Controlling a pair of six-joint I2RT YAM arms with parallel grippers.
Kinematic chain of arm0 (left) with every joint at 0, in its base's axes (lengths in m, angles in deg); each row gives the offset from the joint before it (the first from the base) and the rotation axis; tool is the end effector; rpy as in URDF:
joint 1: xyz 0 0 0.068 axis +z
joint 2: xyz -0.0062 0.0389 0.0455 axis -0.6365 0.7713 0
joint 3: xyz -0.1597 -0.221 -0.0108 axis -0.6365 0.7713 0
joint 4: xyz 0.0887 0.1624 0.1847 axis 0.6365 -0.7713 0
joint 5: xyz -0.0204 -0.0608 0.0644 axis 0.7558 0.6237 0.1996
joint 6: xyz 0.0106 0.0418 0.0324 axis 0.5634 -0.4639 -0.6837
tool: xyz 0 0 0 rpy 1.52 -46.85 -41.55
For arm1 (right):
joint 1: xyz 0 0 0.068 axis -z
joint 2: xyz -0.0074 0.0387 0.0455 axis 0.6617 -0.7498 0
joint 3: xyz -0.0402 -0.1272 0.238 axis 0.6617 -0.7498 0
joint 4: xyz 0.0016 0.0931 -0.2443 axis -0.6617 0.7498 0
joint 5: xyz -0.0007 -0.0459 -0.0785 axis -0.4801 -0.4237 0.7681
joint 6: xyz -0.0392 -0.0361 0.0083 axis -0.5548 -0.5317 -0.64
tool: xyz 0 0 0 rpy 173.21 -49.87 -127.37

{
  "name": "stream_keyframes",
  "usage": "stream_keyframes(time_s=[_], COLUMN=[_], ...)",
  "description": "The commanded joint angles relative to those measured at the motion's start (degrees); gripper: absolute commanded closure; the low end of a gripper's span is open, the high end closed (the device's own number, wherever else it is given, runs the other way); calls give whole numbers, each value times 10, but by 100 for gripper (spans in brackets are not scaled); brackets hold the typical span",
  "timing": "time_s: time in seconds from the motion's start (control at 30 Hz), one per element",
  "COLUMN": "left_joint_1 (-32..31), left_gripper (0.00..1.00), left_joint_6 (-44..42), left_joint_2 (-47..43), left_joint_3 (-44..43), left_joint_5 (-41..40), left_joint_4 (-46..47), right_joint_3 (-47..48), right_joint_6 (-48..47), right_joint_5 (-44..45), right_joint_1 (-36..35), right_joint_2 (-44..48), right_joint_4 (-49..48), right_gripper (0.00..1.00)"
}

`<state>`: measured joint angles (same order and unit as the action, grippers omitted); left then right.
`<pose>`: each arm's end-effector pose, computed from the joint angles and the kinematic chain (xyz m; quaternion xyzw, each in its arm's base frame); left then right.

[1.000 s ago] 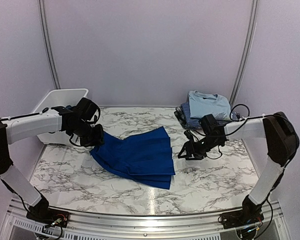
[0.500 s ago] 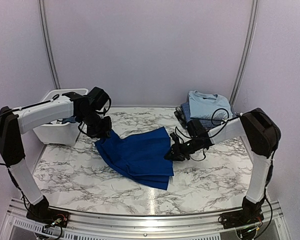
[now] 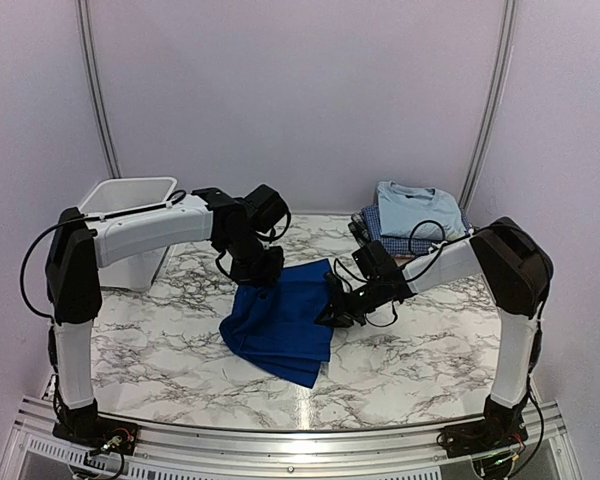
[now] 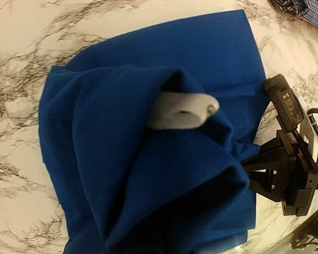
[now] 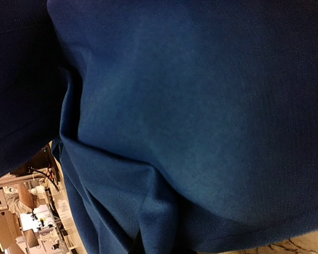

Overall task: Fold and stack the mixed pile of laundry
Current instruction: Fold the rectangle-folded skirt at the center of the board.

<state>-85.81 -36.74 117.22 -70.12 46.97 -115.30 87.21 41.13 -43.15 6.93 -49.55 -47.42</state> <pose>0.3012 -0.3160 0.2572 0.0657 0.9656 -0.1775 0.1782 0.3029 0.2366 0.1172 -0.1102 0.8920 0.4362 0.0426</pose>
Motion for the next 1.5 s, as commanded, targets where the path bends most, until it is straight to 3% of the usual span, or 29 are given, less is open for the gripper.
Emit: stream_keyframes(time_s=[0.0,0.37,0.53,0.67,0.97,1.27,1.47], left_joint_1=[-26,-55,-57,-52,19,84,89], left_gripper=[100,98,65,36,3,1,1], left_joint_6=[22,27,8,-21,-30,-58,-63], left_joint_2=[45,153,147,85,-40,-62,-59], left_joint_3=[-60,-158,-157,-120,0,59,62], left_joint_5=[25,64,67,80,130,105,83], left_joint_4=[-10,-7,-4,26,104,113,113], right_joint_3=[23,29,32,-2,-42,50,108], right_joint_6=[8,15,2,-10,-40,0,-6], right_joint_5=[3,3,2,8,25,37,73], right_joint_1=[-8,-16,-14,9,79,28,-9], right_joint_2=[-15,-26,-17,26,155,132,54], right_joint_4=[-17,-27,-8,8,75,97,114], right_gripper=[97,99,94,77,57,36,36])
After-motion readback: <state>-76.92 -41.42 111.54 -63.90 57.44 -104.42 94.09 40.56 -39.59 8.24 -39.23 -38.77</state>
